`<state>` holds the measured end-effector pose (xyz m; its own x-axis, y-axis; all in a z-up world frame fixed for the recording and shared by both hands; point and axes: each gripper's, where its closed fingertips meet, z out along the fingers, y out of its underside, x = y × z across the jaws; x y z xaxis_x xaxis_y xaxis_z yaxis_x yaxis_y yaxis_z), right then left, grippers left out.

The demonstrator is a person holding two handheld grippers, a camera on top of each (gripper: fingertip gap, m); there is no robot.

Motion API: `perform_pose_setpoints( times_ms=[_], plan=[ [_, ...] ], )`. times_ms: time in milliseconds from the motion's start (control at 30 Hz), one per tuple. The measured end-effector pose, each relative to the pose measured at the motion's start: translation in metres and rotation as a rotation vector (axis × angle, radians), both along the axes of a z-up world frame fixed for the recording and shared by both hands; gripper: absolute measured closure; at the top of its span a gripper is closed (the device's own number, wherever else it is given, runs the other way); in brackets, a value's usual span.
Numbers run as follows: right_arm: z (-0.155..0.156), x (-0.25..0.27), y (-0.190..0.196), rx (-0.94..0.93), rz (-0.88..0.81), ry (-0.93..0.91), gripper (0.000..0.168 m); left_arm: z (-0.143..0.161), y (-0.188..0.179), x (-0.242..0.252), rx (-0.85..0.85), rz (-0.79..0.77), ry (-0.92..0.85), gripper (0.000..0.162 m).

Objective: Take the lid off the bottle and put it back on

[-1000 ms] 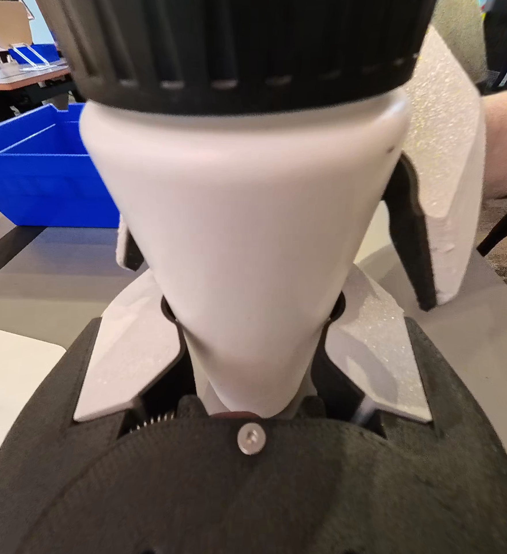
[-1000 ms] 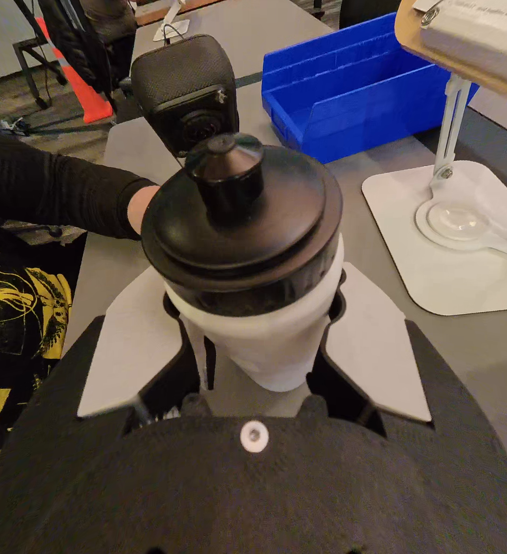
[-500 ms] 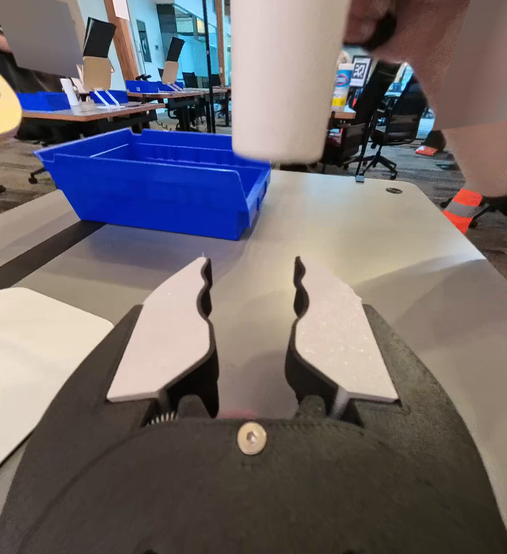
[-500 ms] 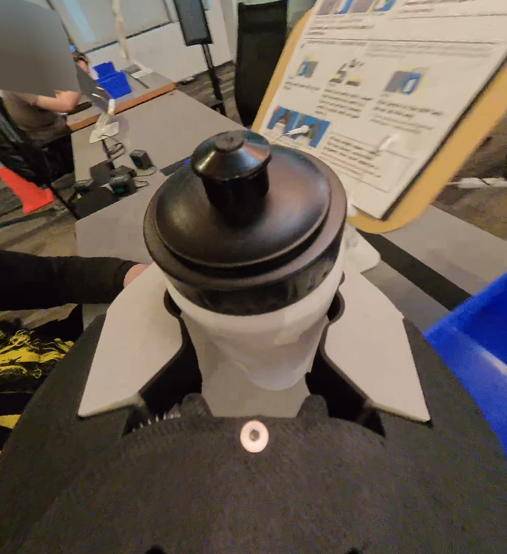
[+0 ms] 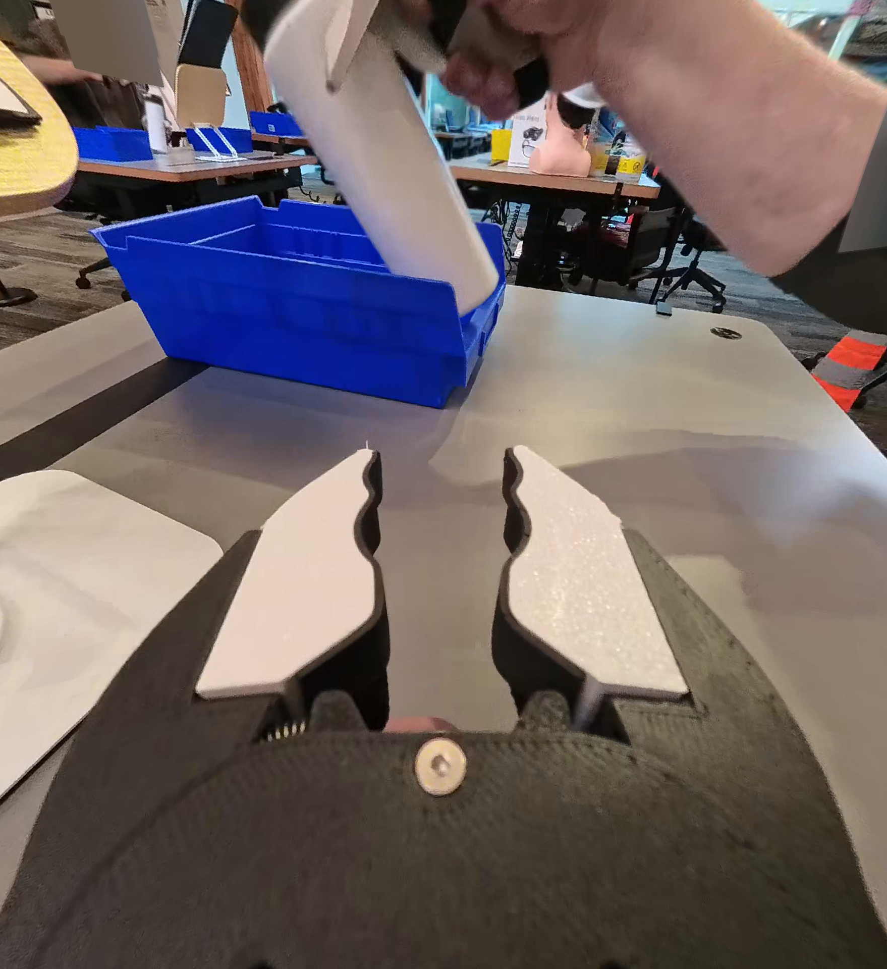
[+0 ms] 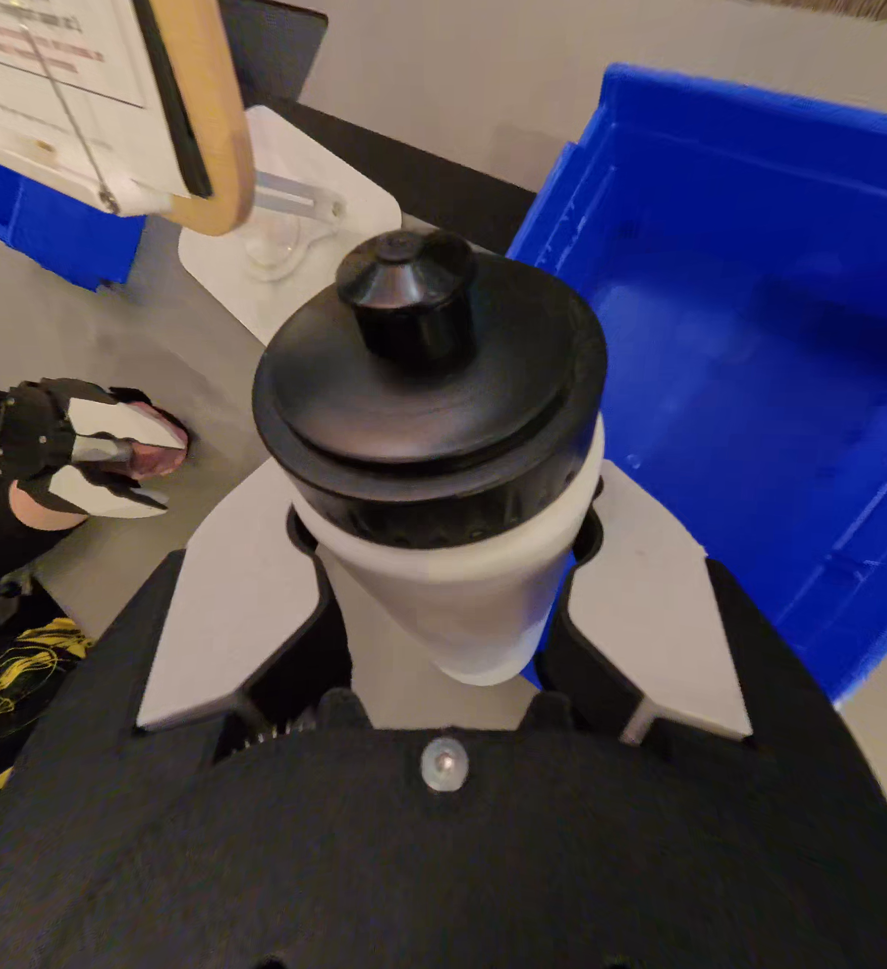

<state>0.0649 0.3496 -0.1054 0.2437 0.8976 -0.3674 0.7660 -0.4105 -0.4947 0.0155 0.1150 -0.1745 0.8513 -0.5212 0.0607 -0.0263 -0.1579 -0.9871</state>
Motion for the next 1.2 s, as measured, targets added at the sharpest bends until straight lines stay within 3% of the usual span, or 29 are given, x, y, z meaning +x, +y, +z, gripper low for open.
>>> perform_pose_setpoints(
  times_ms=[333, 467, 533, 667, 733, 833, 933, 1067, 1200],
  plan=[
    [-0.068, -0.026, 0.032, -0.163, -0.066, -0.085, 0.074, -0.001, 0.001, -0.001, -0.012, -0.002, -0.016, 0.118],
    [-0.09, -0.031, 0.036, -0.204, -0.065, -0.125, 0.084, -0.002, 0.002, -0.001, -0.02, -0.006, -0.018, 0.116],
    [-0.088, -0.034, 0.035, -0.226, -0.08, -0.079, 0.073, -0.002, 0.002, -0.001, -0.023, -0.007, -0.023, 0.115],
    [-0.054, -0.033, 0.03, -0.107, -0.1, 0.062, 0.084, -0.002, 0.003, -0.002, -0.031, -0.009, -0.036, 0.113],
    [-0.021, -0.035, 0.011, -0.011, -0.069, 0.171, 0.09, -0.002, 0.004, -0.003, -0.037, -0.007, -0.043, 0.113],
    [0.025, -0.043, -0.05, 0.129, 0.064, 0.341, 0.096, -0.003, 0.005, -0.004, -0.042, 0.0, -0.054, 0.113],
    [0.037, -0.059, -0.127, 0.185, 0.222, 0.455, 0.096, -0.002, 0.009, -0.01, -0.037, 0.036, -0.059, 0.113],
    [-0.004, -0.09, -0.199, 0.217, 0.319, 0.513, 0.09, -0.001, 0.012, -0.02, -0.025, 0.109, -0.05, 0.109],
    [-0.068, -0.108, -0.211, 0.164, 0.262, 0.519, 0.093, -0.003, 0.016, -0.04, -0.02, 0.236, -0.007, 0.103]
  ],
)
